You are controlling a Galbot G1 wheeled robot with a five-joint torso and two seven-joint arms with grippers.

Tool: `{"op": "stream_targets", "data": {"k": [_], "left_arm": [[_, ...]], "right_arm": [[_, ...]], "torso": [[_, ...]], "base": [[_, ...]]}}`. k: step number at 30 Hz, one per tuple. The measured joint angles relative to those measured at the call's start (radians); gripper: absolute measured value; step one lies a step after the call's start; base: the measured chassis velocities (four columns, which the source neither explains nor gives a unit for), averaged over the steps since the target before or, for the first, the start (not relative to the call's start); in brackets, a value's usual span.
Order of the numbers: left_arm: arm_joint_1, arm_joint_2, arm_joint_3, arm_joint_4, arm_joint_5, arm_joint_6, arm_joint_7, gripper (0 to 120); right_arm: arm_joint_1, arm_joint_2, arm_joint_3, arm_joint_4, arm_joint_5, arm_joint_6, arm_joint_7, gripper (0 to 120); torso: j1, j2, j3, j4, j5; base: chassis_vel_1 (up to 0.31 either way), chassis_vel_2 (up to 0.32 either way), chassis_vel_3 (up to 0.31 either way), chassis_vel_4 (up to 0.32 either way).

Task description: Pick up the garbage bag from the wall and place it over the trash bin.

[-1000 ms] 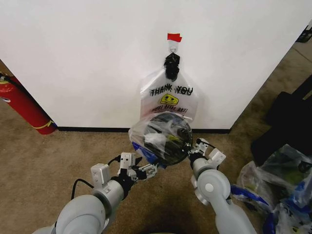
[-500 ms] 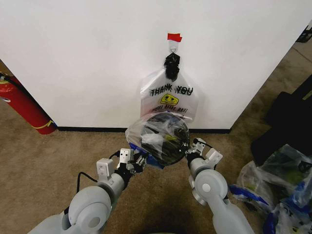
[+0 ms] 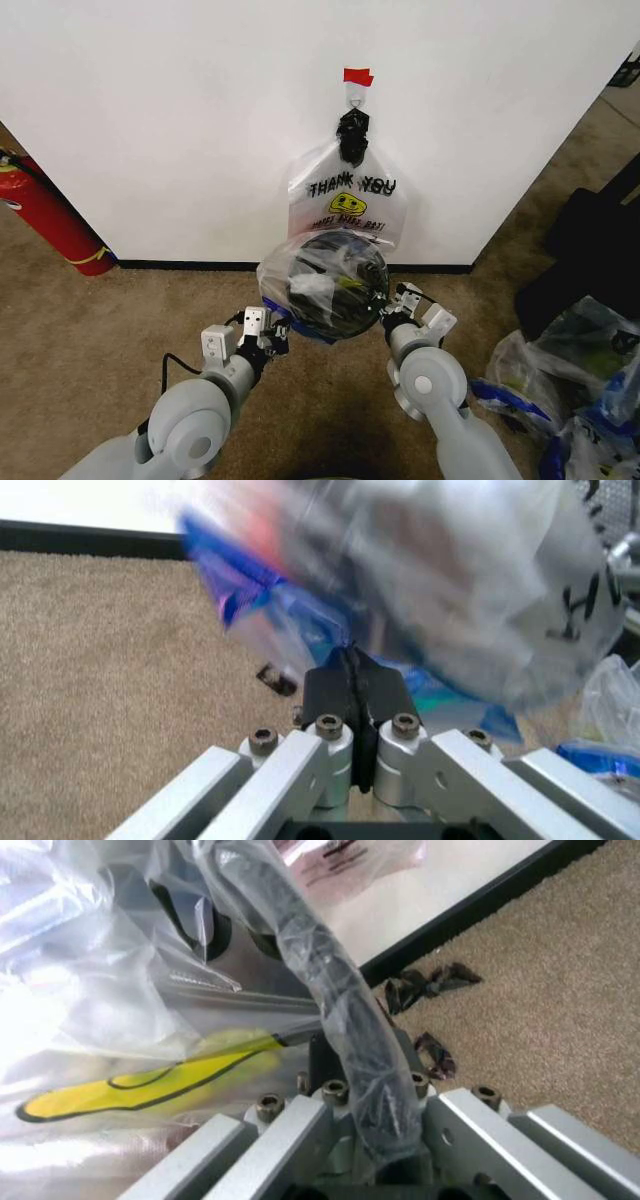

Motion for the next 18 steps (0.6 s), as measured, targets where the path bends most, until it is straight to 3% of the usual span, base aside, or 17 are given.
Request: {"op": "stream_targets", "data": {"k": [9, 18], "left_arm": [[0.03, -0.016, 0.0, 0.062, 0.045, -0.019, 0.022, 0], [-0.037, -0.103, 0.079, 0.225, 0.166, -0.073, 0.076, 0]], "right_arm": [[-0.002, -0.004, 0.019, 0.027, 0.063, -0.009, 0.012, 0], [-0.05, -0.013, 0.043, 0.104, 0.146, -0.039, 0.006, 0]], "torso": [[0.0, 0.0, 0.0, 0.0002, -0.0001], [0.0, 0.0, 0.0, 0.0, 0.0]], "base": [[0.0, 0.0, 0.0, 0.0], [0.0, 0.0, 0.0, 0.0]]}}
